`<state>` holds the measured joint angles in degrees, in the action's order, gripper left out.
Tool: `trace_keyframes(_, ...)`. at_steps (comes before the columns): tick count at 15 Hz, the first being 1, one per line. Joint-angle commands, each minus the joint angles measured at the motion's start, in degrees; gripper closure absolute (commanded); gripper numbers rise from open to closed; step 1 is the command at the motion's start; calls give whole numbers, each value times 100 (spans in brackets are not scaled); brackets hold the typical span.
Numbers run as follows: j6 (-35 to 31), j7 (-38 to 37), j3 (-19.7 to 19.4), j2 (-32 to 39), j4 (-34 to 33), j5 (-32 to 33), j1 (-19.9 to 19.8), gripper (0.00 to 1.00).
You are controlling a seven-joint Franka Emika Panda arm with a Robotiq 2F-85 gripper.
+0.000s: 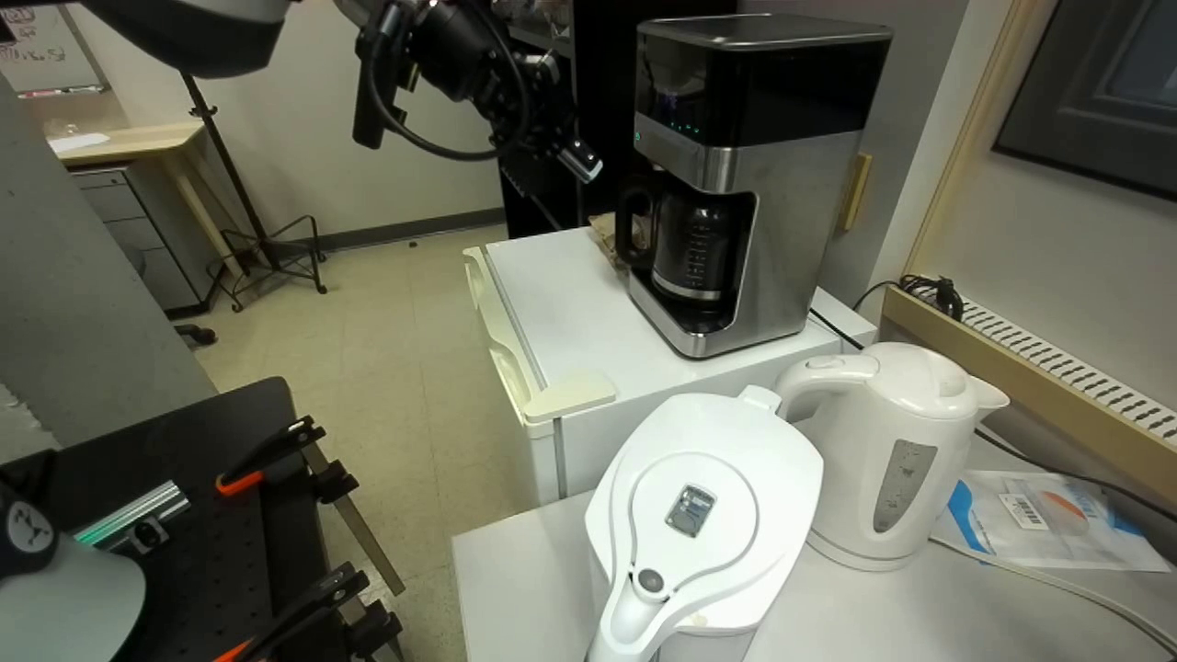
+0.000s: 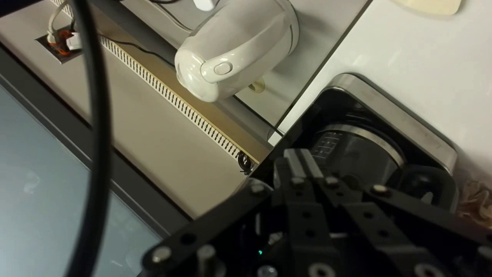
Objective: Press a button on the coffeemaker.
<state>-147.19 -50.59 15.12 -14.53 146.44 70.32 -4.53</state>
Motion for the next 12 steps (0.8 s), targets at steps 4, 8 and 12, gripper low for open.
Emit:
trace_keyframes(4, -14, -1094, 68, 380, -360, 1116, -88, 100)
trace_keyframes(8, 62, -1548, 61, 659, -614, 1586, -66, 100)
trace_keyframes(12, 132, -1874, 52, 976, -899, 1912, -43, 100)
